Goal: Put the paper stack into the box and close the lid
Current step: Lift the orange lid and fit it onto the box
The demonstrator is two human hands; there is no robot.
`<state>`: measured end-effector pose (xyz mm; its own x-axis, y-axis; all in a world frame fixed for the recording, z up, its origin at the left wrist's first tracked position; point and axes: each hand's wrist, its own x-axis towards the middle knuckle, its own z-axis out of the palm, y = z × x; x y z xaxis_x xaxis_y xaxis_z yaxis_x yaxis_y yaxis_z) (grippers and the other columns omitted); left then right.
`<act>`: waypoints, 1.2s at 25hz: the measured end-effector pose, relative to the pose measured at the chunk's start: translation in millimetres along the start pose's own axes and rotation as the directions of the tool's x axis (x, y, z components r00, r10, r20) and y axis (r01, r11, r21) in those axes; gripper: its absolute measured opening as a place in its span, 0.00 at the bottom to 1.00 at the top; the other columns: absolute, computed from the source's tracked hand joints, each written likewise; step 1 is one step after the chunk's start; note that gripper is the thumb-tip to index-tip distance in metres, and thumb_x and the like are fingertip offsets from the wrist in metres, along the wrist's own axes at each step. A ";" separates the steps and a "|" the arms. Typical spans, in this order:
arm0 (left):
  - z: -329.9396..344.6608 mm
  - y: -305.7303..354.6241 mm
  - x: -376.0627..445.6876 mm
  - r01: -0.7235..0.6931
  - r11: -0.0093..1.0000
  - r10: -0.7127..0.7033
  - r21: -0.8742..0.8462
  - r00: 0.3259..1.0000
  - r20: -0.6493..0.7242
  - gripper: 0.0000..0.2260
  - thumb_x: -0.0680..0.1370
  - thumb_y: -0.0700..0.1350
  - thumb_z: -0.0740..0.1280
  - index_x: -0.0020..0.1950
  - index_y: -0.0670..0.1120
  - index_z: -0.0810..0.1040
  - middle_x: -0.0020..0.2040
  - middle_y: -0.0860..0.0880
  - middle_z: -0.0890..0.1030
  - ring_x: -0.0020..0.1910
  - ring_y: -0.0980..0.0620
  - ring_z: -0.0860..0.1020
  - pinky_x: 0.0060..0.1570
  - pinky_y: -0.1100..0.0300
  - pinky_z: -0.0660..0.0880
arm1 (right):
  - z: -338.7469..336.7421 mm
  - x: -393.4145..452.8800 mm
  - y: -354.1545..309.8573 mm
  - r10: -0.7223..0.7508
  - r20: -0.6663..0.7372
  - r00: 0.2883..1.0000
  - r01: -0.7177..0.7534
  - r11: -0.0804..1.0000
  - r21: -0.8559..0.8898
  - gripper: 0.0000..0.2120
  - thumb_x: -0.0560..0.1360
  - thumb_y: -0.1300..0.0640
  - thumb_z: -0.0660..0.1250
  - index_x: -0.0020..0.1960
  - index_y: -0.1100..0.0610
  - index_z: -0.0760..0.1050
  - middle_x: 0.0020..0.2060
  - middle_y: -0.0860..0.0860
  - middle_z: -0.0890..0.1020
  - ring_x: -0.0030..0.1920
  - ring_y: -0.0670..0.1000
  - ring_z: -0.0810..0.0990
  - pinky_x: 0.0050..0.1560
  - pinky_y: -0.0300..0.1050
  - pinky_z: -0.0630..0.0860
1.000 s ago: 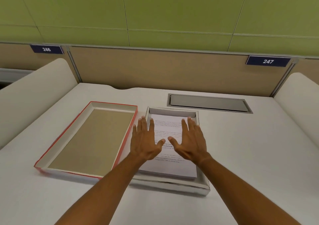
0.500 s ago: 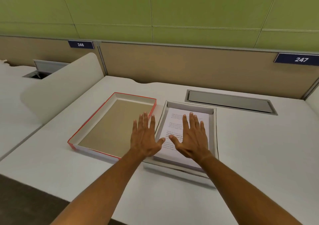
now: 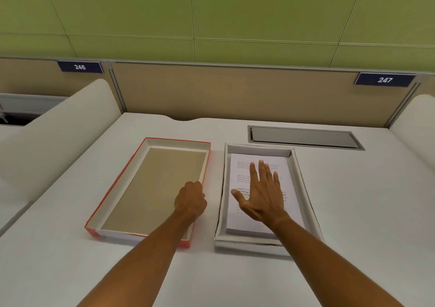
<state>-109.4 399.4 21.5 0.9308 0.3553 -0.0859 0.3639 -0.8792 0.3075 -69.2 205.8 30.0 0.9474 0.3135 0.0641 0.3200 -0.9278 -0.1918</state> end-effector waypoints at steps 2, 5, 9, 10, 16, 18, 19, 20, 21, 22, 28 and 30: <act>1.9 -8.1 6.9 0.031 0.999 -0.028 -0.036 0.998 0.056 0.11 0.79 0.45 0.65 0.57 0.40 0.78 0.58 0.41 0.80 0.56 0.42 0.81 0.51 0.55 0.77 | 3.1 -0.3 -4.8 0.031 0.004 1.000 -0.031 1.000 0.000 0.60 0.57 0.22 0.24 0.80 0.55 0.39 0.80 0.56 0.41 0.80 0.58 0.39 0.77 0.58 0.37; 4.2 -13.8 16.6 0.034 0.996 -0.026 -0.087 0.995 0.095 0.10 0.76 0.43 0.66 0.55 0.39 0.79 0.55 0.42 0.81 0.53 0.42 0.82 0.46 0.56 0.78 | 5.1 -0.8 -12.0 0.063 0.004 0.998 -0.063 0.998 -0.009 0.60 0.56 0.22 0.24 0.80 0.55 0.39 0.80 0.57 0.43 0.80 0.58 0.40 0.77 0.57 0.37; -22.6 -6.4 25.7 0.040 0.979 -0.034 -0.200 0.999 0.034 0.06 0.71 0.35 0.64 0.45 0.38 0.79 0.43 0.42 0.79 0.43 0.43 0.81 0.36 0.59 0.72 | 1.8 6.2 -16.8 0.090 0.016 0.996 -0.090 0.996 0.009 0.58 0.61 0.19 0.31 0.80 0.55 0.40 0.80 0.55 0.43 0.80 0.57 0.41 0.76 0.56 0.37; -34.7 -4.1 29.0 0.033 0.970 -0.034 -0.241 0.999 0.002 0.04 0.70 0.34 0.64 0.41 0.38 0.78 0.38 0.43 0.78 0.38 0.44 0.79 0.34 0.59 0.72 | 1.1 8.6 -19.2 0.091 0.013 0.996 -0.092 0.996 0.020 0.54 0.65 0.21 0.38 0.80 0.55 0.40 0.80 0.55 0.43 0.80 0.57 0.41 0.77 0.55 0.37; -117.1 -0.1 46.4 -0.069 0.776 -0.107 -0.626 0.965 -0.239 0.05 0.69 0.37 0.70 0.35 0.36 0.83 0.37 0.40 0.84 0.37 0.43 0.83 0.40 0.54 0.81 | -16.3 23.5 -42.3 0.108 0.016 0.994 -0.108 0.954 0.281 0.44 0.72 0.32 0.50 0.80 0.54 0.48 0.80 0.53 0.54 0.80 0.56 0.51 0.78 0.53 0.46; -143.8 -2.3 48.0 -0.058 0.612 -0.160 -0.789 0.967 -0.196 0.05 0.71 0.38 0.72 0.39 0.37 0.83 0.40 0.42 0.84 0.38 0.44 0.83 0.41 0.55 0.81 | -20.5 28.5 -49.0 0.135 0.025 0.990 -0.132 0.880 0.457 0.39 0.76 0.35 0.57 0.79 0.54 0.54 0.79 0.53 0.59 0.78 0.56 0.57 0.77 0.54 0.53; -158.0 -3.4 46.9 -0.058 0.525 -0.174 -0.849 0.969 -0.173 0.04 0.72 0.39 0.72 0.41 0.37 0.83 0.41 0.42 0.84 0.38 0.45 0.83 0.39 0.57 0.81 | -23.9 29.9 -52.6 0.154 0.024 0.988 -0.142 0.824 0.549 0.36 0.77 0.38 0.60 0.79 0.54 0.56 0.78 0.54 0.62 0.77 0.57 0.61 0.75 0.54 0.58; -171.2 -4.3 44.9 -0.061 0.442 -0.170 -0.895 0.974 -0.150 0.04 0.73 0.38 0.71 0.43 0.37 0.82 0.42 0.42 0.84 0.37 0.46 0.83 0.37 0.59 0.80 | -23.6 32.9 -53.9 0.175 0.041 0.984 -0.161 0.756 0.635 0.34 0.77 0.40 0.62 0.78 0.54 0.58 0.77 0.54 0.65 0.76 0.57 0.64 0.74 0.54 0.61; -183.6 -5.1 41.8 -0.067 0.344 -0.155 -0.937 0.980 -0.127 0.04 0.74 0.38 0.71 0.44 0.36 0.81 0.41 0.42 0.84 0.37 0.47 0.82 0.35 0.61 0.81 | -24.9 34.5 -55.0 0.190 0.081 0.978 -0.191 0.682 0.706 0.33 0.77 0.42 0.63 0.77 0.55 0.60 0.76 0.54 0.67 0.75 0.57 0.66 0.72 0.54 0.64; -195.8 -6.1 38.3 -0.066 0.231 -0.141 -0.971 0.985 -0.100 0.04 0.75 0.37 0.69 0.45 0.36 0.81 0.40 0.43 0.84 0.38 0.48 0.82 0.35 0.61 0.81 | -26.0 37.1 -54.8 0.207 0.150 0.967 -0.246 0.600 0.761 0.30 0.78 0.44 0.63 0.76 0.55 0.63 0.75 0.54 0.68 0.74 0.58 0.67 0.71 0.54 0.66; -238.6 -13.5 9.1 0.160 -0.136 0.120 -0.978 0.982 0.144 0.10 0.80 0.45 0.63 0.49 0.40 0.79 0.34 0.45 0.84 0.30 0.50 0.83 0.33 0.58 0.83 | -30.9 40.7 -27.6 0.099 0.518 0.849 -0.518 -0.031 0.855 0.20 0.81 0.46 0.57 0.63 0.58 0.76 0.54 0.62 0.83 0.53 0.61 0.82 0.55 0.59 0.80; -234.0 -16.5 4.6 0.215 -0.106 0.162 -0.971 0.967 0.196 0.12 0.80 0.47 0.62 0.48 0.40 0.79 0.31 0.46 0.84 0.27 0.51 0.83 0.27 0.59 0.81 | -32.8 38.2 -15.7 0.067 0.510 0.858 -0.491 -0.187 0.851 0.19 0.80 0.47 0.60 0.63 0.57 0.78 0.58 0.62 0.83 0.55 0.63 0.82 0.60 0.63 0.77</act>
<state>-119.0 489.8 237.8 0.9658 0.1387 -0.2192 0.1287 0.4776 0.8691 -38.1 225.6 67.6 0.8336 0.3095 -0.4575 -0.5260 0.1919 -0.8286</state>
